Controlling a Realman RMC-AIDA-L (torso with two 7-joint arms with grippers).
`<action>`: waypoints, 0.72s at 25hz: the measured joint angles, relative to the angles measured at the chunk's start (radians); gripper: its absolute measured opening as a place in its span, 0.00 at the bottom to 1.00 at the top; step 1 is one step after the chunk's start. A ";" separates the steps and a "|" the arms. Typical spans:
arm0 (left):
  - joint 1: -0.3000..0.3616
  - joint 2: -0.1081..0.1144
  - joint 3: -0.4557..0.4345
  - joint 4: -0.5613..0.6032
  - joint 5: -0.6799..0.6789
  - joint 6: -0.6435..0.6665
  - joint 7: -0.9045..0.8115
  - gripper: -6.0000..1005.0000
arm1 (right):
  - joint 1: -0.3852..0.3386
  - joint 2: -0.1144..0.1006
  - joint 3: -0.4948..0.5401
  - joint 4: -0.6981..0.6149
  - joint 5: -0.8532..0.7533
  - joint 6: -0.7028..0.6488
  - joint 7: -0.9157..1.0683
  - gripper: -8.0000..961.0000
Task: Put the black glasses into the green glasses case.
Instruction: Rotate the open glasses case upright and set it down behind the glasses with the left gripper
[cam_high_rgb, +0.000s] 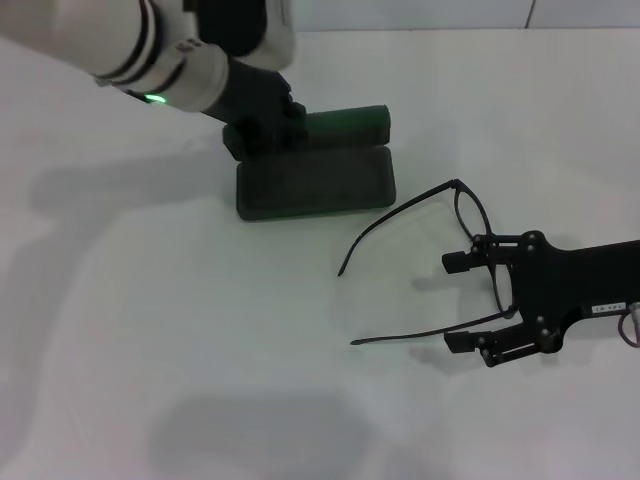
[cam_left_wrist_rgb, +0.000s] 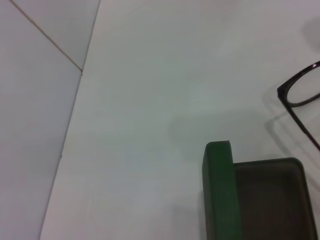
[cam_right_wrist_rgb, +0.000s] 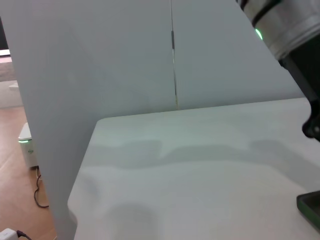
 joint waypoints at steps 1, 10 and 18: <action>-0.002 0.000 0.015 -0.014 -0.001 -0.017 -0.004 0.25 | 0.000 0.000 -0.001 0.000 0.000 0.000 0.000 0.90; 0.001 -0.001 0.020 -0.022 -0.008 -0.021 -0.012 0.28 | -0.001 0.000 -0.002 0.002 0.000 0.000 0.000 0.90; 0.007 -0.002 0.037 -0.020 -0.002 -0.019 -0.041 0.30 | -0.001 0.001 -0.001 0.004 0.000 0.006 0.000 0.89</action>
